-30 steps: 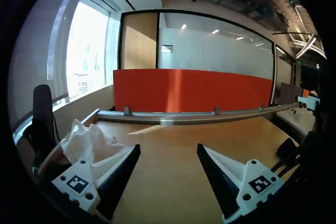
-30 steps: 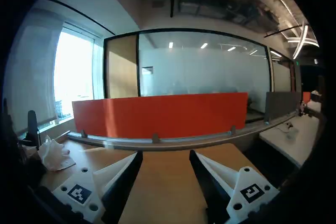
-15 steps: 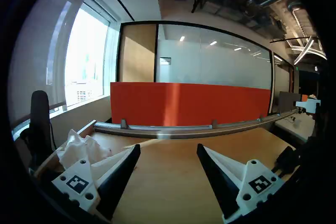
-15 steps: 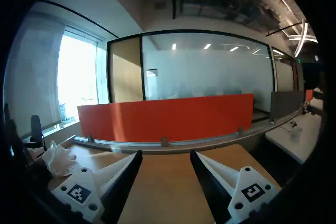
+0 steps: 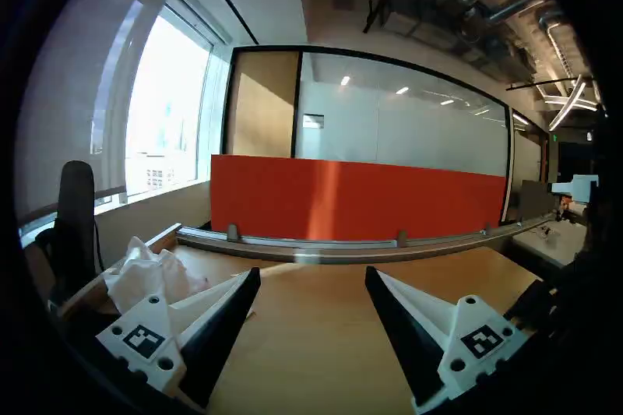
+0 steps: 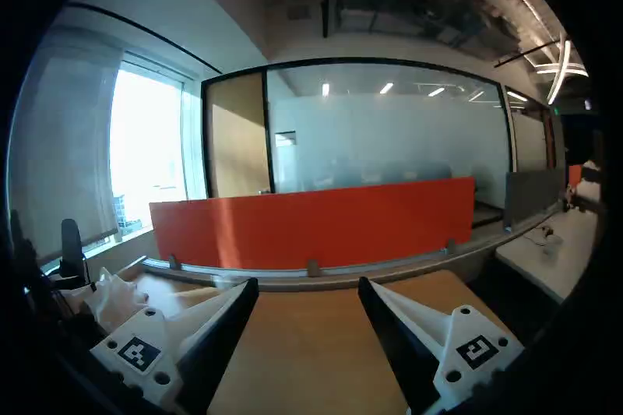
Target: Fold towel
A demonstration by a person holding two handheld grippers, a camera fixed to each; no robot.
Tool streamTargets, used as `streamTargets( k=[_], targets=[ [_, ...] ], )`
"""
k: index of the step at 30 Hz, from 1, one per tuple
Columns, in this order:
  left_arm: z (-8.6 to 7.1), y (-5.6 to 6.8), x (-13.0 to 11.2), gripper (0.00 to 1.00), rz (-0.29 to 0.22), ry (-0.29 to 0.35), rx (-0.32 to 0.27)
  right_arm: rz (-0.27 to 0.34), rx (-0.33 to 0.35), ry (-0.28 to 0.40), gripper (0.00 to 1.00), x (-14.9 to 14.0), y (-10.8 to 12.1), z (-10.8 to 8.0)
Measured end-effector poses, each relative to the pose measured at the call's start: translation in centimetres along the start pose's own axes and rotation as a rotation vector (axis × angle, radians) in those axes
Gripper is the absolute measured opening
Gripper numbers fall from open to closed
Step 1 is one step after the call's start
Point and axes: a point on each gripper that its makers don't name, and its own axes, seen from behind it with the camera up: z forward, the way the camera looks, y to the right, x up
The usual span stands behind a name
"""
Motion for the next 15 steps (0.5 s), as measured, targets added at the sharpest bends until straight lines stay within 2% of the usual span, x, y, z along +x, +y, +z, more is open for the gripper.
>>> streamTargets(
  k=[6,15],
  targets=[
    [-0.1,-0.2,-0.6,1.0,0.035,0.006,-0.003,0.004,-0.018,-0.005,0.99,-0.3,-0.3,0.0],
    [-0.5,-1.3,-1.8,1.0,0.024,0.044,0.002,0.011,-0.057,0.006,0.99,-0.6,-0.2,0.0]
  ],
)
